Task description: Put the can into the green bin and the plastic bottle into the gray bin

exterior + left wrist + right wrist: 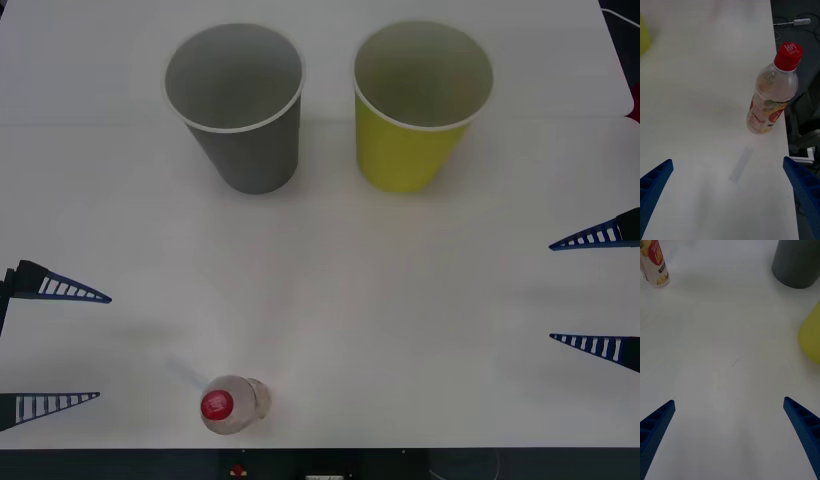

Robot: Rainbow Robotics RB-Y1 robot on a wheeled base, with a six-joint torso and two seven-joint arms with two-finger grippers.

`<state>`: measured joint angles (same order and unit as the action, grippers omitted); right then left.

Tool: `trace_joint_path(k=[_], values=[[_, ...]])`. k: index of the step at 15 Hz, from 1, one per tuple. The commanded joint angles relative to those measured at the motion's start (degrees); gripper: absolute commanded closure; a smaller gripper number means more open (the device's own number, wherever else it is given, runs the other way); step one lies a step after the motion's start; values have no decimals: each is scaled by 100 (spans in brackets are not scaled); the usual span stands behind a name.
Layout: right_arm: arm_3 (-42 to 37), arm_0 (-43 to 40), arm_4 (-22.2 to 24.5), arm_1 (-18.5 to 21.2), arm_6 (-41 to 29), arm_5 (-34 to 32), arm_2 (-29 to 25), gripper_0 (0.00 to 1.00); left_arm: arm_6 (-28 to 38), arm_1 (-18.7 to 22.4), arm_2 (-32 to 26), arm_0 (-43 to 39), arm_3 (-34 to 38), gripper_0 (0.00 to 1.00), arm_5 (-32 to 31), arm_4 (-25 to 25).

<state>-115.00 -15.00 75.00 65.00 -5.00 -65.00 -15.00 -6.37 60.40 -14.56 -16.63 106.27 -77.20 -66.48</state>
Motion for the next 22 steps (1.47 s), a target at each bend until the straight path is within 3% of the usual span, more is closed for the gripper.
trace_joint_path(k=[1, 10, 17, 22], values=[[0, 0, 0, 0, 0, 0, 0, 0, -268, -143, 146, 63, -370, 0, -401, 170], [0, 0, 0, 0, 0, 0, 0, 0, -2140, -240, 1420, 292, -1741, 0, -366, 1155], [0, 0, 0, 0, 0, 0, 0, 0, -2544, -749, 2264, 933, -2673, 0, -358, 1164], [0, 0, 0, 0, 0, 0, 0, 0, -3133, -1110, 3090, 1513, -3446, 0, -243, 1454]])
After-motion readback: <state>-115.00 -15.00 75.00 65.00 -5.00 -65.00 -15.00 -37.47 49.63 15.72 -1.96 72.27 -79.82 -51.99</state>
